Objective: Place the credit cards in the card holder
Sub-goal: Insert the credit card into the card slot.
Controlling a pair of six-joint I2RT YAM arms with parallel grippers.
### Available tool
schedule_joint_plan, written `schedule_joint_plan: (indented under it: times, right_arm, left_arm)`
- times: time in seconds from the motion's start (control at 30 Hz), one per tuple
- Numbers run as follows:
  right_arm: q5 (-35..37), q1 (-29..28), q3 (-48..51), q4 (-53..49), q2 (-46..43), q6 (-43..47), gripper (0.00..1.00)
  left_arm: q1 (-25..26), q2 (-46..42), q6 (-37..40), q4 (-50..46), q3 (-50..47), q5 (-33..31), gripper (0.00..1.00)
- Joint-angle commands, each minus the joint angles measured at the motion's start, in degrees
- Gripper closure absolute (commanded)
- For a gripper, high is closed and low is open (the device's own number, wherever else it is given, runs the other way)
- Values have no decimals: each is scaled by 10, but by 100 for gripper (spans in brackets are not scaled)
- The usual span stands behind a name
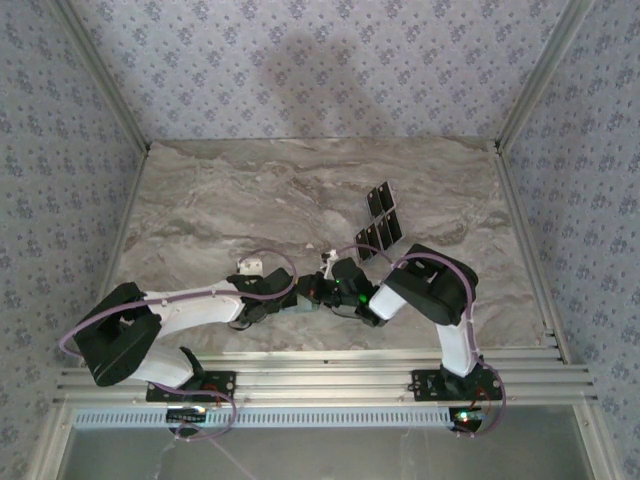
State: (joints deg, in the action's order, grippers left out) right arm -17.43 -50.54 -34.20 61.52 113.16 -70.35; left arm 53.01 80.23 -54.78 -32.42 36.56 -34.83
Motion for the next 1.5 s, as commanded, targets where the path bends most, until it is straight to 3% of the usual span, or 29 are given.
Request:
schedule_joint_plan:
  times: [0.0,0.13,0.23,0.43,0.63,0.73,0.83,1.0,1.47]
  right_arm:
    - [0,0,0,-84,-16,26,82]
    - [-2,7,-13,-164,-70,60,60]
    - [-6,12,-33,-245,-111,94,50]
    - [9,18,-91,-439,-174,170,46]
    - [65,10,-204,-681,-176,264,62]
    - [86,1,-249,-746,-156,295,81]
    - [102,-9,-285,-782,-131,312,92]
    - [115,-24,-322,-814,-95,326,97]
    - [107,-36,-355,-817,-44,331,98]
  left_arm:
    - [7,-2,1,-41,-4,20,0]
    - [6,-20,1,-54,9,14,0]
    - [-4,-41,4,-61,23,5,0]
    - [-44,-85,23,-90,27,11,0]
    - [-92,-121,37,-98,-3,18,0]
    - [-110,-127,38,-97,-17,37,0]
    - [-120,-126,36,-90,-30,45,0]
    - [-123,-115,22,-86,-38,55,0]
    - [-121,-57,6,-68,-39,87,0]
